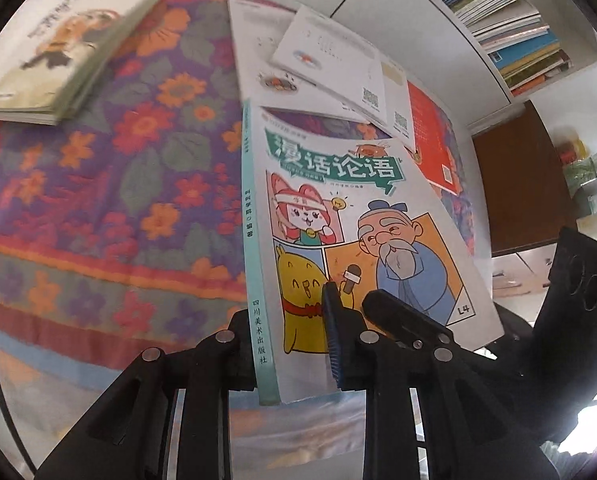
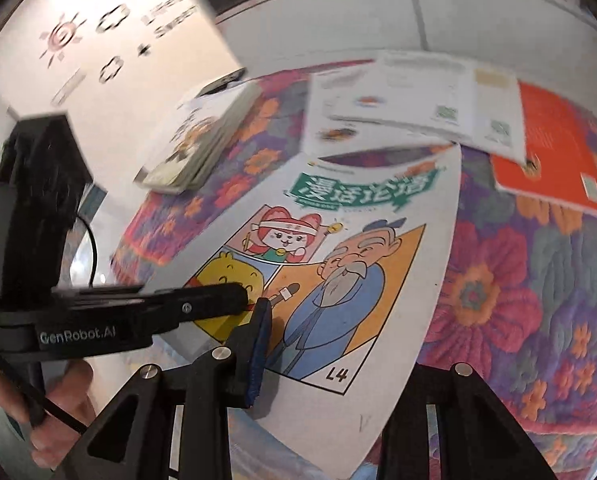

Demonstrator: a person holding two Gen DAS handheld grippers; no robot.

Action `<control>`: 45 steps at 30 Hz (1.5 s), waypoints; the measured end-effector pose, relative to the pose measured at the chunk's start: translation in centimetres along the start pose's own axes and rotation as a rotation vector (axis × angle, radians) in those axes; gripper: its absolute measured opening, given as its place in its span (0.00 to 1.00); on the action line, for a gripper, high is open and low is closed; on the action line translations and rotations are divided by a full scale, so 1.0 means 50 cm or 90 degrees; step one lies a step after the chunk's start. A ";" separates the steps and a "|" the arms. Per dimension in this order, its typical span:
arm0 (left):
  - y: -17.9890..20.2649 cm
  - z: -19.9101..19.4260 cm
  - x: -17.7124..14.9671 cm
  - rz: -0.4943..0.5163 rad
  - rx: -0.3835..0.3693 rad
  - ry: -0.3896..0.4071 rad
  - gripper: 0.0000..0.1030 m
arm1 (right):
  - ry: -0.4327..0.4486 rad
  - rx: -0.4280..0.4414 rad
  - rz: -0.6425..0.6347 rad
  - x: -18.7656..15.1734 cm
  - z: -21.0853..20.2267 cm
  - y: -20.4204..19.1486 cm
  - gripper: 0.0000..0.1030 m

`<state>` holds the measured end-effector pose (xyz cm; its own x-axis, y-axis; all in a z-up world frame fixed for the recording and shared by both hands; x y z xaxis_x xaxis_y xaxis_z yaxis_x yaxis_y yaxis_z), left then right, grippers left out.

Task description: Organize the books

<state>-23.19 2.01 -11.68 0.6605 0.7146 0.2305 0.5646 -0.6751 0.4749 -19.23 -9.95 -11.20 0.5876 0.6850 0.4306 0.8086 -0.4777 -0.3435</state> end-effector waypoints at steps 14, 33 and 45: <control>-0.038 -0.157 0.026 0.040 -0.025 0.084 0.22 | 0.051 0.080 0.007 0.042 -0.062 -0.130 0.33; -0.397 -0.247 0.294 0.024 0.002 0.120 0.23 | 0.089 0.117 0.055 0.292 0.209 -0.360 0.33; -0.535 -0.188 0.374 -0.025 0.014 0.068 0.25 | 0.057 0.068 0.142 0.346 0.362 -0.357 0.34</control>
<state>-30.61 35.18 -12.08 0.5820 0.7555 0.3010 0.6012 -0.6489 0.4664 -24.04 20.38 -12.75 0.7551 0.5156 0.4049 0.6538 -0.5471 -0.5227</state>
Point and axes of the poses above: each gripper's, at about its wrist camera, not at the fingertips, and z roughly the way its jaws point, y to its right, x to its top, the point moved 7 cm from there along z, roughly the way its jaws point
